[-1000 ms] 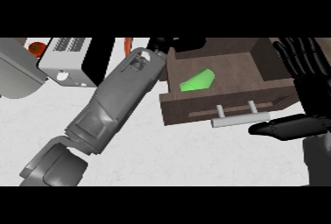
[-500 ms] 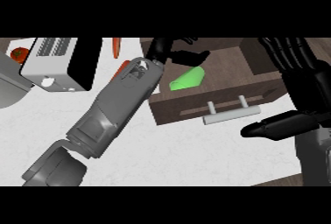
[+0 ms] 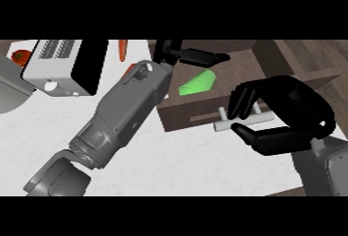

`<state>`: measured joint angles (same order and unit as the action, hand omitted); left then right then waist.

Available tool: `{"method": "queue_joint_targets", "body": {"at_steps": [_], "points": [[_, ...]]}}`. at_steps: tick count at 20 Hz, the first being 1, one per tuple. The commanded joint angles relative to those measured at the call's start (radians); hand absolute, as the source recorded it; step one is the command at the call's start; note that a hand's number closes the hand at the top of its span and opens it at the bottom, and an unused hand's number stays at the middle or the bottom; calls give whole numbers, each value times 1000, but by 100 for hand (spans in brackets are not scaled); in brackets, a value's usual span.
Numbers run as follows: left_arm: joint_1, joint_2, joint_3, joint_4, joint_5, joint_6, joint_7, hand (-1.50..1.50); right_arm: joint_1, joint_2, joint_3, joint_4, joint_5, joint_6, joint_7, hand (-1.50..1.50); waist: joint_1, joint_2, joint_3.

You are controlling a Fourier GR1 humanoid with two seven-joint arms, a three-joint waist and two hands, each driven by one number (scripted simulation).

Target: Pick up the cup, place it into the drawer and close the drawer

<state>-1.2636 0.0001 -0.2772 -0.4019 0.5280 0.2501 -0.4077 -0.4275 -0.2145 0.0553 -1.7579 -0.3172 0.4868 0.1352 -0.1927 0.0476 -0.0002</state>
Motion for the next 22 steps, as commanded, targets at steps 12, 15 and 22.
{"method": "queue_joint_targets", "body": {"at_steps": [12,15,22], "points": [[-24,0,38,11,133,59,-86,-150,118,-171,213,60,547,36,-35,-150,155,-30,2],[43,0,60,-14,139,20,-134,-150,125,-152,223,158,621,-29,-70,-150,187,-39,1],[172,20,46,-110,136,-39,-152,-150,25,-88,325,583,813,-130,-254,-150,246,-43,2]]}}
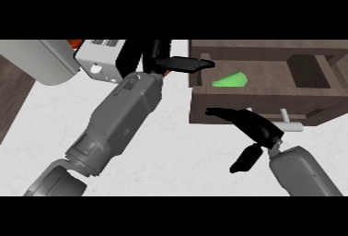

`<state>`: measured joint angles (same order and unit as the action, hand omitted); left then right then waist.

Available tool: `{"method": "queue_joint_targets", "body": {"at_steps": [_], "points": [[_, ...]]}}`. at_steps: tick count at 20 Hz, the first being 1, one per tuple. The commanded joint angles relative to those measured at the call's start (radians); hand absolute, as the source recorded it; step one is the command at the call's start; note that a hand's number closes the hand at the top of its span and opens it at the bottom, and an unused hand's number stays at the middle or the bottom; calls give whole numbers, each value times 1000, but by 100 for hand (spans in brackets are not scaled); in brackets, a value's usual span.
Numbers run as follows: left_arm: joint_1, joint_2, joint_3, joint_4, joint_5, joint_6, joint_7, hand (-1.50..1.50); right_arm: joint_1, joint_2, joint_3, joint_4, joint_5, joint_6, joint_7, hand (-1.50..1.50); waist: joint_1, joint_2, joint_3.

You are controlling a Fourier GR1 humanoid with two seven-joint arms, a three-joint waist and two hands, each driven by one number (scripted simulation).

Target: Pick up the cup, place it into the drawer and close the drawer

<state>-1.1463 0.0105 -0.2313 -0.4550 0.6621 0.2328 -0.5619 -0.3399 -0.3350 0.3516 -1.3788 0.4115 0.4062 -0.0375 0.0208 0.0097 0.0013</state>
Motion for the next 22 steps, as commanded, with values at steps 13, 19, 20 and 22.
{"method": "queue_joint_targets", "body": {"at_steps": [13,19,20,22], "points": [[183,152,12,-207,32,-140,77,-150,-435,22,-230,771,54,-235,-339,150,123,12,4],[265,156,-17,-254,18,-180,59,-150,-551,-31,-313,896,33,-287,-340,150,148,23,4],[256,172,-6,-250,20,-173,61,-150,-557,-54,-325,898,26,-285,-358,150,141,27,5],[273,191,-19,-253,9,-196,63,-150,-594,-64,-349,897,0,-264,-328,150,159,32,4]]}}
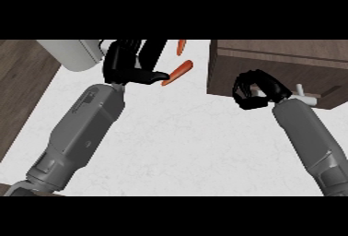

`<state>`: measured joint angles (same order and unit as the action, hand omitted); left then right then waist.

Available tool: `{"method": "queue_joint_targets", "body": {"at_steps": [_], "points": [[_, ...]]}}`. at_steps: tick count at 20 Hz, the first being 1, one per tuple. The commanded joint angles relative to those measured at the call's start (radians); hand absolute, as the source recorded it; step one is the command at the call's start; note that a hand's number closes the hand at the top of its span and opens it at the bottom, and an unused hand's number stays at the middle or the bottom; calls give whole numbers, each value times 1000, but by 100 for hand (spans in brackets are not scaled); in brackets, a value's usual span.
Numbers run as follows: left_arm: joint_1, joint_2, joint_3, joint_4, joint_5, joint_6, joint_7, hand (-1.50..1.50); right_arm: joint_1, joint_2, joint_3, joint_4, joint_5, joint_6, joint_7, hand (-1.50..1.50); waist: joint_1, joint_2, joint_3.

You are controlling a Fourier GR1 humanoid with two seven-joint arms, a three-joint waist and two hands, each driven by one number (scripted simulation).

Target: Pick up the cup, place it into the drawer and close the drawer

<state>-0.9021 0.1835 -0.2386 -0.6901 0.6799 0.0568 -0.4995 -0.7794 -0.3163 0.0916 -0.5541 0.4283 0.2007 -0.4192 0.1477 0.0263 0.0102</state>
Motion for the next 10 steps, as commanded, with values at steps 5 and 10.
{"method": "queue_joint_targets", "body": {"at_steps": [5,10], "points": [[43,30,-5,-34,7,-53,12,-150,-165,-116,-107,59,-45,-17,61,150,52,22,-6],[47,18,-12,-53,8,-55,18,-150,-168,-142,-116,30,-70,27,56,150,62,22,-6]]}}
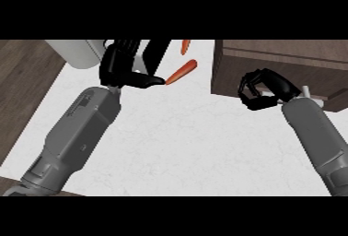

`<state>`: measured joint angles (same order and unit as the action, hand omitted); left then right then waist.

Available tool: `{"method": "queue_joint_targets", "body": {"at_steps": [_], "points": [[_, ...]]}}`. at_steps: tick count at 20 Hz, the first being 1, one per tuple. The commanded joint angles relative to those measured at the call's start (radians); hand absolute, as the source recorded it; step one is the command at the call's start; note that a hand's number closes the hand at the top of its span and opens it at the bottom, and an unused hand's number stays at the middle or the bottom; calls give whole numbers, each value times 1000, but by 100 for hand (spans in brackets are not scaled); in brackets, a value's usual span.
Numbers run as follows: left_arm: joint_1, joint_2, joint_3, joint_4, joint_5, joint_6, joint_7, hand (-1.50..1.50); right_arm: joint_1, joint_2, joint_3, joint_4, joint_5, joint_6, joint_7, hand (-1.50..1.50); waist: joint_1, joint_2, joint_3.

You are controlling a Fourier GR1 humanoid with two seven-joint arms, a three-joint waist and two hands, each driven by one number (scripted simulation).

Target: Pick up the cup, place it into the drawer and close the drawer

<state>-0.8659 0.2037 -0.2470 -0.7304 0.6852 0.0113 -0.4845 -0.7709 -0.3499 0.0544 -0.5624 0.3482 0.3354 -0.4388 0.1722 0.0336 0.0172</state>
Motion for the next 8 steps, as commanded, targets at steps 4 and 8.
{"method": "queue_joint_targets", "body": {"at_steps": [4,8], "points": [[16,11,0,-26,11,-29,12,-150,-170,-126,-97,22,-22,-68,83,150,50,15,-14],[39,-5,-11,-23,6,-38,3,-150,-168,-133,-99,2,-37,-39,87,150,43,22,-15]]}}
